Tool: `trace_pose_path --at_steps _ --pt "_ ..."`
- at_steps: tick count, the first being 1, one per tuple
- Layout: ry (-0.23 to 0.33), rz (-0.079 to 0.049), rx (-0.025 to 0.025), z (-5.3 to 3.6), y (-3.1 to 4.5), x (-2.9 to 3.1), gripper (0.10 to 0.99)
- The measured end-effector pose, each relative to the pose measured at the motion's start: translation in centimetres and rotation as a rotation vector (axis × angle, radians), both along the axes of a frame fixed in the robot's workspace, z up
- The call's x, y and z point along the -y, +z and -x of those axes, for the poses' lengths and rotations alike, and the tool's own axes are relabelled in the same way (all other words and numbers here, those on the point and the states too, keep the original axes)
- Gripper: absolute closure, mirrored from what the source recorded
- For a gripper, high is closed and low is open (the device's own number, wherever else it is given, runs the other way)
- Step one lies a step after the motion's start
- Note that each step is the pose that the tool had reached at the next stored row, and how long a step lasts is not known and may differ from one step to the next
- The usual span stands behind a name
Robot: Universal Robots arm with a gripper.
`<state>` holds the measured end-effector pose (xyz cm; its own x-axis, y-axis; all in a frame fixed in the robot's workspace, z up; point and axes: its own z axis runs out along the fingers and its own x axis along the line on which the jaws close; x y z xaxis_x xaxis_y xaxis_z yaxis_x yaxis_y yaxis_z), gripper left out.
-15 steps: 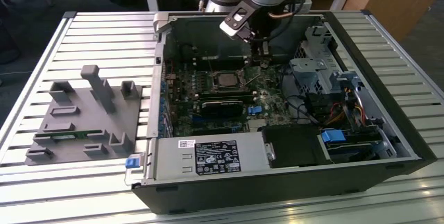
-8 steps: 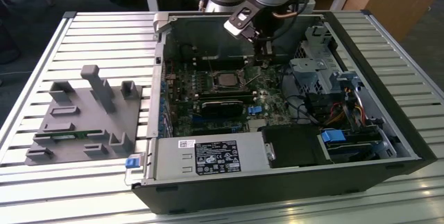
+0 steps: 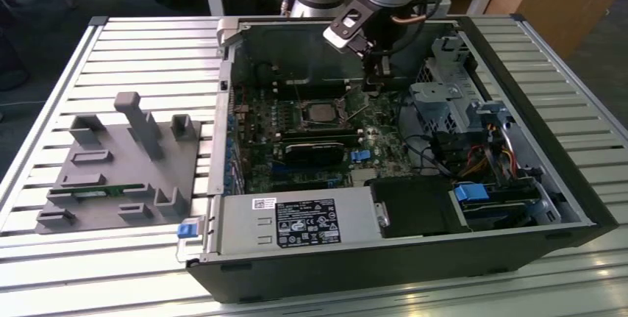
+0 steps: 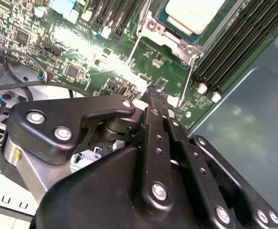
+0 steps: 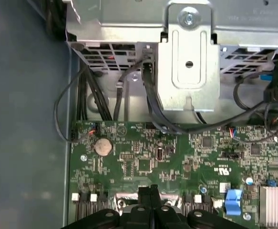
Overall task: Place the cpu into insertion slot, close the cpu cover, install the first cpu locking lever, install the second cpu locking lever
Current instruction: 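Close the cpu cover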
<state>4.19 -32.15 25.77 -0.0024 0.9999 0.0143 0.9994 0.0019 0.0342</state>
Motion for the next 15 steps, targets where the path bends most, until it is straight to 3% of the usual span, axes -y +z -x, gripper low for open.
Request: trace_pose_path --at_steps 15 --pt "0.0 0.0 -0.0003 -1.69 -0.5 -0.42 0.98"
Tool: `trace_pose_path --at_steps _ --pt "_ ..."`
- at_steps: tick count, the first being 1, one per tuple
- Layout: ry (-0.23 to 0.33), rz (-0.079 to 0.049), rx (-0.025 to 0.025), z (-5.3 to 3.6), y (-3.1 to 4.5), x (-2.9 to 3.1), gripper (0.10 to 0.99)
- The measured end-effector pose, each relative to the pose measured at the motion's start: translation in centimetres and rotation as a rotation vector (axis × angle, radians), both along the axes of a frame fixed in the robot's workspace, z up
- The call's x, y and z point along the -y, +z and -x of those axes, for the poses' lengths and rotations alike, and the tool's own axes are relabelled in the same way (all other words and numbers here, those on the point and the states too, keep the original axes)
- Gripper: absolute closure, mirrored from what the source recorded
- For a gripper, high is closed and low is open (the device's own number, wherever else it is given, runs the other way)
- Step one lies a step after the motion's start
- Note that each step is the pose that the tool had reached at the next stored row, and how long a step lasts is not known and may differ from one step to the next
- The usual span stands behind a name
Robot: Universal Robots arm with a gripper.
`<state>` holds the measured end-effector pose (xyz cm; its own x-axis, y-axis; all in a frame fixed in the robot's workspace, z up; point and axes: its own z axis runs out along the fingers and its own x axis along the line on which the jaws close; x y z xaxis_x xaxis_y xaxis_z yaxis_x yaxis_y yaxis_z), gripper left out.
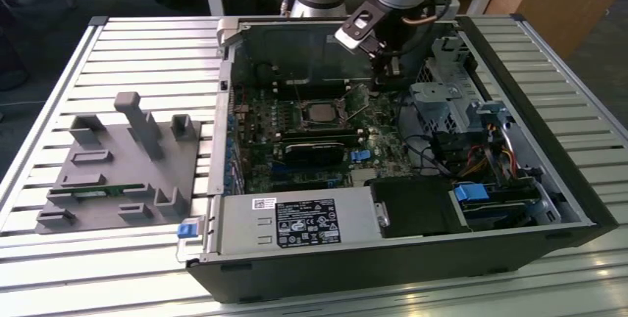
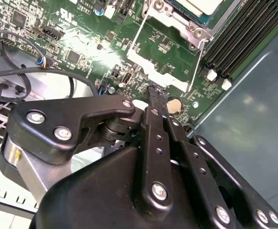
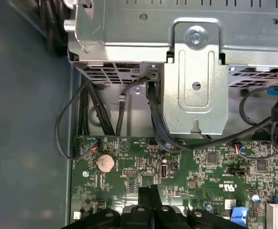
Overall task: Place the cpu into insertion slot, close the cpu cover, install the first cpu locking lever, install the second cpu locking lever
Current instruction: 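Close the cpu cover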
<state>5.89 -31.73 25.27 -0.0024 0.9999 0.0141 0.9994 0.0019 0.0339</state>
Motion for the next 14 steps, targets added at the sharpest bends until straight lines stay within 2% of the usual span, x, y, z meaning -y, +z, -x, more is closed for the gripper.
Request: trace_pose_path --at_steps 9,14 --pt "0.0 0.0 0.0 -0.02 -0.57 -0.08 0.98" --pt "0.0 0.0 0.0 0.83 -0.64 -0.08 0.98"
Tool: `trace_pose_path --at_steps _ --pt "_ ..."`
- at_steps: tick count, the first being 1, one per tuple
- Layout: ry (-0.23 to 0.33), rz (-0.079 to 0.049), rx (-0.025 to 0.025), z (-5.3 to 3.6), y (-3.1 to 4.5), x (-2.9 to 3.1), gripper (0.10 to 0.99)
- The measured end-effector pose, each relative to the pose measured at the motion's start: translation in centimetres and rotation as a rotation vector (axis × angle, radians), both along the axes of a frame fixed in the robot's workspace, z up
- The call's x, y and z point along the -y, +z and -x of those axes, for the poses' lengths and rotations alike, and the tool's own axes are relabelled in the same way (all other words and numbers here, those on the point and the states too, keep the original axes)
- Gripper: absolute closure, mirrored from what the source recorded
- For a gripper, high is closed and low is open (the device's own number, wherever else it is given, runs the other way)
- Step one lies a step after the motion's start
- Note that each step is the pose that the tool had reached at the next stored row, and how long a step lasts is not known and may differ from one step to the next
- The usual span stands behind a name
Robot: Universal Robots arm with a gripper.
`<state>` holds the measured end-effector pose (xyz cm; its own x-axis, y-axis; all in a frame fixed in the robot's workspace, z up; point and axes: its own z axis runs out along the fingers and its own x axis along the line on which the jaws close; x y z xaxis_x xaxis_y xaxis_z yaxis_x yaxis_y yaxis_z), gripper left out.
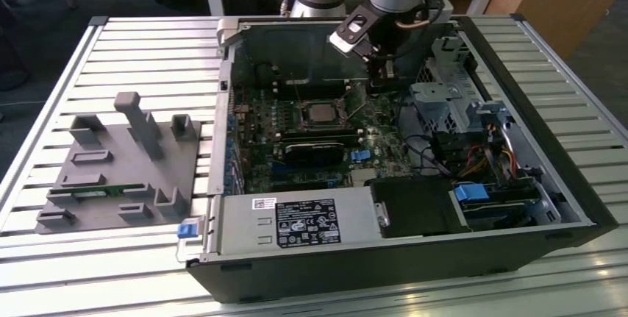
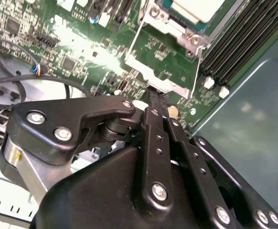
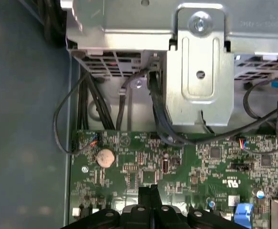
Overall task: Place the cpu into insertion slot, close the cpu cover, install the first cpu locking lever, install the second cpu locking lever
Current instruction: 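Close the cpu cover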
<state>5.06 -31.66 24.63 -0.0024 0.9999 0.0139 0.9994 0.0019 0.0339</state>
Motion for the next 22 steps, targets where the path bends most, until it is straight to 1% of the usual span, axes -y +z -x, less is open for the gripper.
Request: trace_pose_path --at_steps 3,8,22 --pt "0.0 0.0 -0.0001 0.66 -0.02 0.0 0.98" --pt "0.0 0.0 0.0006 1.44 -0.03 0.0 0.98" --pt "0.0 0.0 0.0006 2.87 -0.28 0.0 0.98"
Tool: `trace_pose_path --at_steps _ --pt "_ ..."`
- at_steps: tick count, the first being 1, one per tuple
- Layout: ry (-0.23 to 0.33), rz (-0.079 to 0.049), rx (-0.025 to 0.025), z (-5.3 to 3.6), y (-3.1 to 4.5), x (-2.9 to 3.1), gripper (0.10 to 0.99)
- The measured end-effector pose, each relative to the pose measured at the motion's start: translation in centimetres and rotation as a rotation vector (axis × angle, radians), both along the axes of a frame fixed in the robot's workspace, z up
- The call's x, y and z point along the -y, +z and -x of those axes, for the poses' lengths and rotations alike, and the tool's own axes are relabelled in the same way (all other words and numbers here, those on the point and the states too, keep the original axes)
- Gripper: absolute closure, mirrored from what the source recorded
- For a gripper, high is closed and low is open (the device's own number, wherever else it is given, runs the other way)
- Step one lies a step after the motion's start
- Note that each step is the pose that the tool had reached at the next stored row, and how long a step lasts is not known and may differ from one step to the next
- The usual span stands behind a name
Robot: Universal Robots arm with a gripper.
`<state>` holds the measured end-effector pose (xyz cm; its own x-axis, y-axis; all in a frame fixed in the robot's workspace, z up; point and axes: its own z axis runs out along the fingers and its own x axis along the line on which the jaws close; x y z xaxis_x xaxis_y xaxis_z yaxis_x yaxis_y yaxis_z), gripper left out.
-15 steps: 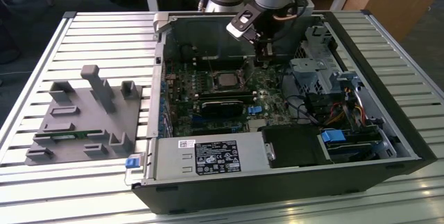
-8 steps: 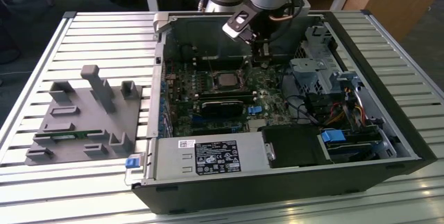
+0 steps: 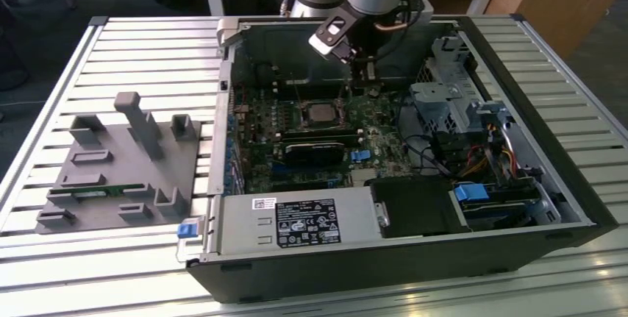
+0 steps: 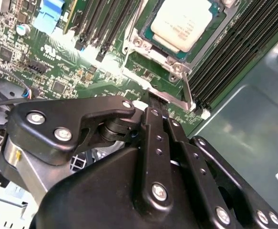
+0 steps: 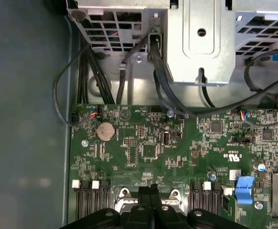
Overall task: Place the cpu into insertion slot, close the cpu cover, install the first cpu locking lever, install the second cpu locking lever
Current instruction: 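Close the cpu cover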
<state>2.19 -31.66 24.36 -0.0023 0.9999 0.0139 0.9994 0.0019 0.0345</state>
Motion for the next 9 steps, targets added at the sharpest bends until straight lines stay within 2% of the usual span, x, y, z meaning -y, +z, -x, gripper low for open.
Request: trace_pose_path --at_steps 9 --pt "0.0 0.0 0.0 1.04 -0.25 0.0 0.98"
